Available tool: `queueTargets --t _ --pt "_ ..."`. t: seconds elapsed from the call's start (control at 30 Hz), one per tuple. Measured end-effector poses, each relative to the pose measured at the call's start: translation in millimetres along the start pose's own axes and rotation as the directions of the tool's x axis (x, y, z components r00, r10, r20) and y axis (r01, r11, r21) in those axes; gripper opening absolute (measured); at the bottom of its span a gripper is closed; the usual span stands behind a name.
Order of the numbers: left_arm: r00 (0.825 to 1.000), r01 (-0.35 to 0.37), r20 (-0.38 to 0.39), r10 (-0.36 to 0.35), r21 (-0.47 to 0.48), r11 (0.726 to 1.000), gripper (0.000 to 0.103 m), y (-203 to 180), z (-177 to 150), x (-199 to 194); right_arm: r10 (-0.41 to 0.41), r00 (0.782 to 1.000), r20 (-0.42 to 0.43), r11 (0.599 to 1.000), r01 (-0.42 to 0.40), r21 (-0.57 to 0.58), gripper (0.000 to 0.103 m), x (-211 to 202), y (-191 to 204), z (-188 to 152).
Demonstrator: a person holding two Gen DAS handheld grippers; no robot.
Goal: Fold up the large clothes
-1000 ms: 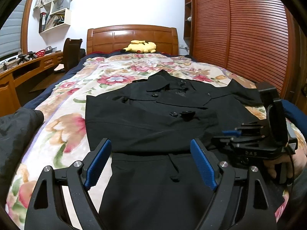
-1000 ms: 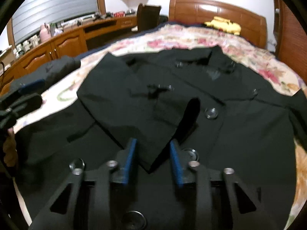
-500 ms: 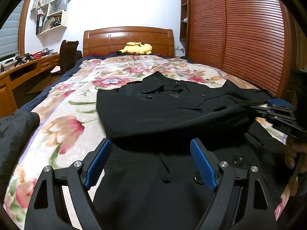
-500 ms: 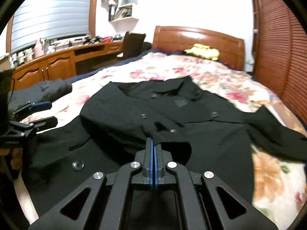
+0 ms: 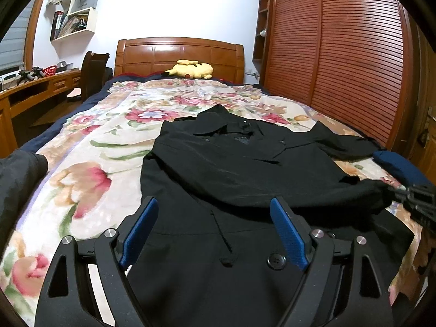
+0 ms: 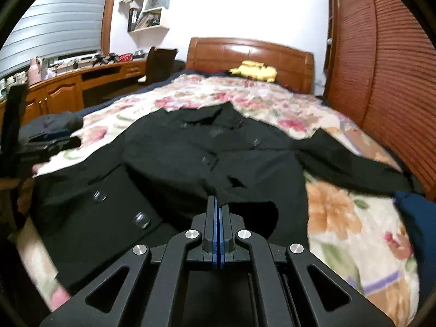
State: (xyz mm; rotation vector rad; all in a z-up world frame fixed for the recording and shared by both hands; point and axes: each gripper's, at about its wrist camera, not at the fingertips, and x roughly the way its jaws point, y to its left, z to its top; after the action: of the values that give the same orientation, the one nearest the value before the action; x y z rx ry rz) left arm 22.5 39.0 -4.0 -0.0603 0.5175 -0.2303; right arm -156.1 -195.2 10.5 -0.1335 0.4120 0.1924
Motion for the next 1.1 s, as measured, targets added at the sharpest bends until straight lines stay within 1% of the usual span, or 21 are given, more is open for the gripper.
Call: queueTargets --t 0.13,0.2,0.23,0.37,0.43,0.5,0.57,0.6,0.7,0.83,0.87,0.9,0.93,1.03,1.1 --pt "1.000 0.007 0.001 -0.007 0.015 1.000 0.085 -7 0 0 0.012 0.999 -0.047 1.000 -0.013 -0.022 0.001 -8 11 -3" --pt "1.000 0.006 0.004 -0.006 0.029 1.000 0.085 -10 0 -2 0.032 0.998 -0.061 0.999 -0.034 -0.020 0.001 -16 2 1" --pt "1.000 0.005 0.005 -0.005 0.036 0.999 0.085 -11 -1 -2 0.040 0.997 -0.069 0.999 -0.042 -0.022 0.001 -19 4 0" --pt "1.000 0.016 0.005 -0.016 0.044 0.999 0.085 -14 -1 -4 0.032 0.995 -0.097 0.999 -0.034 -0.023 0.002 -27 4 3" --pt "1.000 0.026 0.005 -0.026 0.046 0.999 0.085 -16 -1 -5 0.020 0.995 -0.095 0.999 -0.022 -0.024 0.011 -36 5 7" --pt "0.999 0.035 0.008 -0.035 0.050 0.998 0.085 -19 -1 -7 -0.003 0.997 -0.078 1.000 0.001 -0.022 0.030 -45 5 11" --pt "0.999 0.040 0.010 -0.041 0.059 0.997 0.085 -23 -2 -8 -0.010 0.998 -0.054 1.000 0.009 -0.025 0.038 -53 5 17" --pt "0.999 0.042 0.014 -0.043 0.065 0.997 0.085 -25 -2 -9 -0.017 0.999 -0.050 0.999 0.015 -0.030 0.038 -54 5 20" --pt "0.999 0.044 0.016 -0.045 0.070 0.997 0.085 -28 -3 -10 -0.031 0.998 -0.058 0.998 0.028 -0.052 0.038 -43 4 29" --pt "0.998 0.063 0.012 -0.064 0.066 0.996 0.086 -30 -4 -11 -0.018 0.994 -0.107 0.999 0.013 -0.047 0.038 -13 -1 29" --pt "0.998 0.065 0.009 -0.065 0.068 0.996 0.088 -31 -5 -10 -0.022 0.992 -0.128 0.999 0.017 -0.039 0.038 -3 -3 26" --pt "0.997 0.071 0.000 -0.072 0.074 0.995 0.097 -32 -6 -9 -0.024 0.989 -0.147 0.999 0.020 -0.030 0.038 3 -3 24" --pt "0.997 0.074 -0.002 -0.074 0.076 0.994 0.102 -33 -7 -9 -0.019 0.986 -0.167 1.000 0.016 -0.020 0.038 10 -5 20" --pt "0.997 0.074 -0.005 -0.074 0.095 0.993 0.103 -37 -8 -9 -0.004 0.975 -0.220 1.000 0.005 0.002 0.038 25 -9 10" --pt "0.997 0.075 -0.005 -0.074 0.099 0.992 0.103 -38 -9 -10 0.020 0.959 -0.283 1.000 -0.019 0.005 0.041 38 -9 -1"
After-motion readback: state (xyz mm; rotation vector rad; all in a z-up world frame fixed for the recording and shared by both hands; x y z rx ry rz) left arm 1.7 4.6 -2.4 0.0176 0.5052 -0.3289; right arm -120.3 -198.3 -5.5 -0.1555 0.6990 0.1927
